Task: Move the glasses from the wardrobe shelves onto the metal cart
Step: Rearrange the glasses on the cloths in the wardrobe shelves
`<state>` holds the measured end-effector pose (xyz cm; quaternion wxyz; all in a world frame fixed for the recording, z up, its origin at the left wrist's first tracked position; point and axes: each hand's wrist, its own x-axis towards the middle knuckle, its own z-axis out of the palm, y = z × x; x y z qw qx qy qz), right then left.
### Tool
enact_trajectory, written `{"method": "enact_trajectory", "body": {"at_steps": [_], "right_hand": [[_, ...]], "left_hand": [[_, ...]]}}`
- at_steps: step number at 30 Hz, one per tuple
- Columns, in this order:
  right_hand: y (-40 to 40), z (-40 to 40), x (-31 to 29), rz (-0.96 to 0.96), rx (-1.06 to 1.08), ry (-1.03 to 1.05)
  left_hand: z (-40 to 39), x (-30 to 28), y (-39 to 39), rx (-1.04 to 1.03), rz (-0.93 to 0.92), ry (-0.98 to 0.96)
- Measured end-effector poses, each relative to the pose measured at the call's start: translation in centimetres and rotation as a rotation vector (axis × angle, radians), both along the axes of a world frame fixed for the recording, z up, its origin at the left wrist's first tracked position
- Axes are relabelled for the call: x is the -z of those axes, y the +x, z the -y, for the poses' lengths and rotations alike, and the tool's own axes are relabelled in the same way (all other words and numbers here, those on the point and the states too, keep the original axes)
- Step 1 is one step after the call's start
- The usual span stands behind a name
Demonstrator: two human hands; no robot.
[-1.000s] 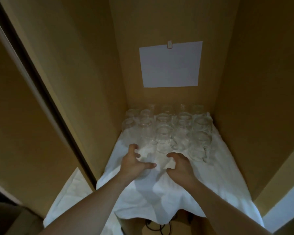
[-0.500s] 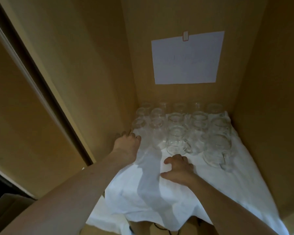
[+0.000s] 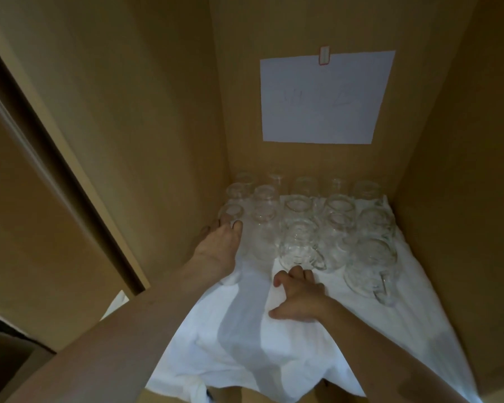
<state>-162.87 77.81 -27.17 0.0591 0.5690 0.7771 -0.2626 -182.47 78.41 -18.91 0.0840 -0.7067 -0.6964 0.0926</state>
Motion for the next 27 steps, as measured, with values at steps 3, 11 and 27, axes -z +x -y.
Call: {"method": "enact_trajectory", "body": {"at_steps": [3, 11, 27], "right_hand": [[-0.2, 0.1, -0.4, 0.008, 0.001, -0.013], [0.7, 2.8, -1.5, 0.016, -0.049, 0.03], [2.7, 11.8, -3.5, -0.041, -0.167, 0.118]], "left_hand": [[0.7, 0.1, -0.3, 0.013, 0.069, 0.039], [3.2, -0.9, 0.0, 0.017, 0.12, 0.114], [17.2, 0.5, 2.1, -0.196, 0.529, 0.043]]}}
